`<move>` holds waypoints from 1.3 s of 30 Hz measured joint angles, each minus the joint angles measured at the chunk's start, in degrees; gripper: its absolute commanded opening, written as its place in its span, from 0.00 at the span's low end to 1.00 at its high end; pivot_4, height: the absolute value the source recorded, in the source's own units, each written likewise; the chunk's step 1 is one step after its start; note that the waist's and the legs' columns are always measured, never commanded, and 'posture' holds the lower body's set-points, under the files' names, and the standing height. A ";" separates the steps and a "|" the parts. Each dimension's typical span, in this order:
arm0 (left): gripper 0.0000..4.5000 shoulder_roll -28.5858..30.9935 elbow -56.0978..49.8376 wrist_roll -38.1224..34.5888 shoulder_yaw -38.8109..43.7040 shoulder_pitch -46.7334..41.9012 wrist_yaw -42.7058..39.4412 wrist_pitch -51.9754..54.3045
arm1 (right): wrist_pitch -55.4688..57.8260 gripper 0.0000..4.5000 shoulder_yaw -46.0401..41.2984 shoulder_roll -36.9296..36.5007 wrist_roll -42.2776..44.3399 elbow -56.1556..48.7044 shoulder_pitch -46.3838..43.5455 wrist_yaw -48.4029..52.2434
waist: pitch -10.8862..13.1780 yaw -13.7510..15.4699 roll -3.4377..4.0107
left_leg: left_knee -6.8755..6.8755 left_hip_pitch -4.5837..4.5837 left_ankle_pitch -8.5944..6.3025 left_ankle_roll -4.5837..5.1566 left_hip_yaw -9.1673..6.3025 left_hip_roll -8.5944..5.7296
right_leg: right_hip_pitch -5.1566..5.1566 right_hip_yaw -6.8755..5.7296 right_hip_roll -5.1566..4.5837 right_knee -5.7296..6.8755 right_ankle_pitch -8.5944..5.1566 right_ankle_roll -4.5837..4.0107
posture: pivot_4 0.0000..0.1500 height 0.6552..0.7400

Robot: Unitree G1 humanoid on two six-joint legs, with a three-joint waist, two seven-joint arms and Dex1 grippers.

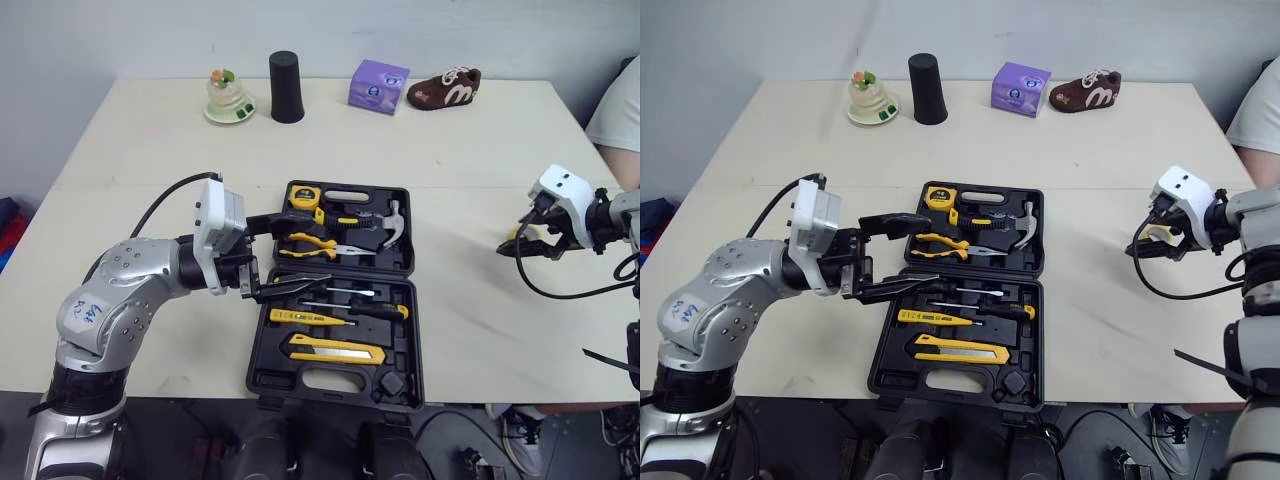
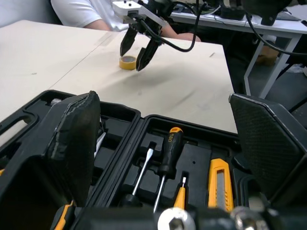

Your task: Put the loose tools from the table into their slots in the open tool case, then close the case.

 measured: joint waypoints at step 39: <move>1.00 1.01 -4.16 -1.02 0.59 1.86 0.83 0.97 | -4.61 0.01 1.38 7.10 -13.04 10.81 -6.36 -1.95 | 0.01 -1.42 0.01 | 0.15 0.02 0.02 -0.03 -0.04 0.02 | 0.01 0.07 0.06 0.22 -0.01 -0.02 | 1.00 1.00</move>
